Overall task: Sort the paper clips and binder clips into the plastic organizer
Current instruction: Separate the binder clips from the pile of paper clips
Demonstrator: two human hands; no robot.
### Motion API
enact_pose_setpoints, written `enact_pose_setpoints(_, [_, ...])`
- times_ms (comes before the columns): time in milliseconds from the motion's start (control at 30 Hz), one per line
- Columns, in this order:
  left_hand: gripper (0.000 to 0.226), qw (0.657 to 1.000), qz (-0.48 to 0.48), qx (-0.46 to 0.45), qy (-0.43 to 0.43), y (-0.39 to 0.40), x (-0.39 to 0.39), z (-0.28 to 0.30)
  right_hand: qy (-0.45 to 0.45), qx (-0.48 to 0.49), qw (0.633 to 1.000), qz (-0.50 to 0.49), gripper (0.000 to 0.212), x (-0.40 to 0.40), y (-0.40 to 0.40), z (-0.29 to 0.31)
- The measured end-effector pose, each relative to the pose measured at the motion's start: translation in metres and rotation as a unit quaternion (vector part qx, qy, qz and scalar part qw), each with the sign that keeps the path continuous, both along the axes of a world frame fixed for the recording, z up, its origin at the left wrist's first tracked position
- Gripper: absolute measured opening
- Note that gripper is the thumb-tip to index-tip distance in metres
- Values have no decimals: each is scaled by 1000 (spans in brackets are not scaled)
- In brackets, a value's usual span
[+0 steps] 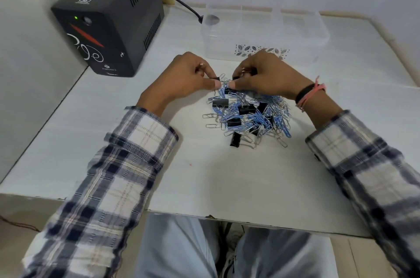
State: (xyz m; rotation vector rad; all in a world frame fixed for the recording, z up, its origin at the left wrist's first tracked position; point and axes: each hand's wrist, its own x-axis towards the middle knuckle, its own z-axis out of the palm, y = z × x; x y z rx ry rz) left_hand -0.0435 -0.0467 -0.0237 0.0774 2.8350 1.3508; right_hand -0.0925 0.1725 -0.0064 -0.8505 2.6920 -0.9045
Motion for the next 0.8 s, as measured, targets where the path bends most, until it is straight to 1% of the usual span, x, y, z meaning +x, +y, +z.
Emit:
enact_pose_setpoints(67, [22,999,-1,41,-14,-2,-1,0,-36,-65,997,-23,28,-1,8,-3])
enact_pose_setpoints(133, [20,992,6,117,-36,-2,-2,4,-83,-150,984,-47,28,0,16,-1])
enact_pose_setpoints(167, [15,986,13,162,-43,-1,-3,6,-118,-208,969,-65,24,0,17,1])
enact_pose_setpoints(200, [12,976,20,211,-48,-1,-3,9,-165,-273,944,-84,18,-1,19,4])
enact_pose_setpoints(233, [13,962,29,268,-54,0,-4,11,-225,-340,908,-100,12,-2,19,6])
enact_pose_setpoints(267, [13,940,38,333,-63,1,-5,14,-297,-405,858,-107,8,-3,19,8])
enact_pose_setpoints(333, [13,881,63,460,-91,0,-4,19,-426,-518,734,-103,6,-4,19,10])
enact_pose_setpoints(367, [13,855,79,502,-102,-1,-4,21,-462,-550,687,-105,10,-3,18,9])
enact_pose_setpoints(400, [12,837,97,527,-108,-3,-3,22,-481,-563,663,-109,15,-3,17,8])
enact_pose_setpoints(433, [11,827,113,539,-107,-5,-2,22,-488,-560,660,-112,18,-2,14,8])
enact_pose_setpoints(467, [10,824,128,543,-98,-7,-2,22,-486,-547,672,-115,18,-1,9,7])
enact_pose_setpoints(500, [8,829,142,535,-82,-10,-3,21,-480,-526,692,-119,17,0,3,8])
enact_pose_setpoints(533, [5,842,155,514,-63,-12,-4,20,-472,-503,713,-128,15,-1,-5,9])
enact_pose_setpoints(567, [5,863,168,475,-45,-14,-6,19,-467,-480,730,-137,15,-2,-12,11])
enact_pose_setpoints(600, [11,891,183,415,-33,-16,-7,18,-465,-458,744,-143,15,-3,-21,14])
enact_pose_setpoints(667, [35,944,212,250,-24,-19,-10,15,-468,-413,769,-139,16,-5,-40,20])
enact_pose_setpoints(700, [47,960,218,172,-25,-20,-10,13,-471,-388,781,-134,19,-5,-49,24])
enact_pose_setpoints(733, [55,969,216,113,-28,-21,-10,11,-474,-364,792,-129,24,-6,-57,27])
enact_pose_setpoints(800, [69,978,199,43,-31,-24,-10,6,-472,-327,809,-122,32,-7,-72,32])
